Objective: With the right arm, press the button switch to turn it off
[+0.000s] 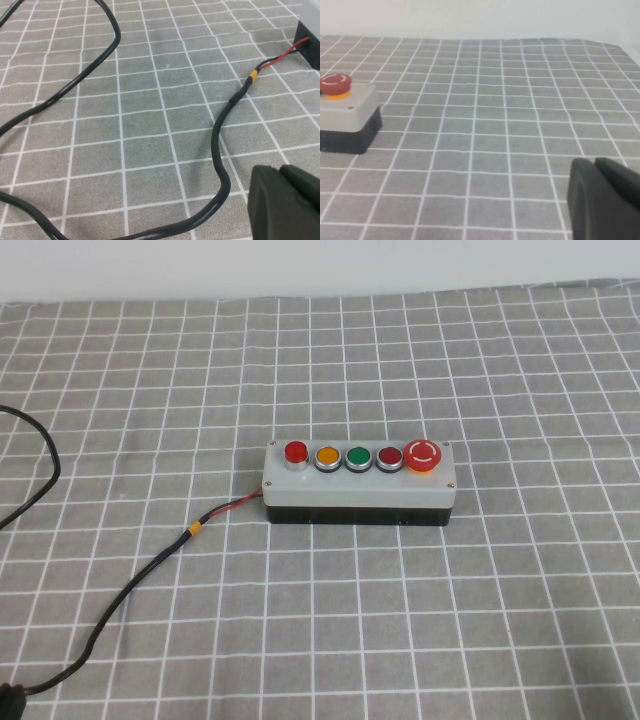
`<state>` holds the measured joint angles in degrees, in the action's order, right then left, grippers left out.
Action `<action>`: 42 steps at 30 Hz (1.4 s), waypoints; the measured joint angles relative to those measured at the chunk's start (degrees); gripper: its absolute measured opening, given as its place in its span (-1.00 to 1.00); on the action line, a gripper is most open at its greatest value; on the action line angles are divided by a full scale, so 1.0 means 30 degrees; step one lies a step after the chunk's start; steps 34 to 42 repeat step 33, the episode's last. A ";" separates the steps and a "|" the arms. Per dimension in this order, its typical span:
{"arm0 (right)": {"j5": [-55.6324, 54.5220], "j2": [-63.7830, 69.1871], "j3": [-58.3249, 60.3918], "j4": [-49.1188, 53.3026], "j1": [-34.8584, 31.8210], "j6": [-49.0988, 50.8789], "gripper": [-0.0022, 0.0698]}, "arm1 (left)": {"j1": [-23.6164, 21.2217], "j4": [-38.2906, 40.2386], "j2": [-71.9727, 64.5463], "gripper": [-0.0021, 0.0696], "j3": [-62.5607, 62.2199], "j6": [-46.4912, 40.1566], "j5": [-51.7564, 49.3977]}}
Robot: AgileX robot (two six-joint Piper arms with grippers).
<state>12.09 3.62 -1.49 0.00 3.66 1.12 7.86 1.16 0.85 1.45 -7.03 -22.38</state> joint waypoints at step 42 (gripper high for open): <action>0.2539 -0.1356 0.0960 -0.1214 -0.0636 0.0000 -0.98 | 0.0000 0.0000 0.0000 -0.95 0.0000 0.0000 0.0000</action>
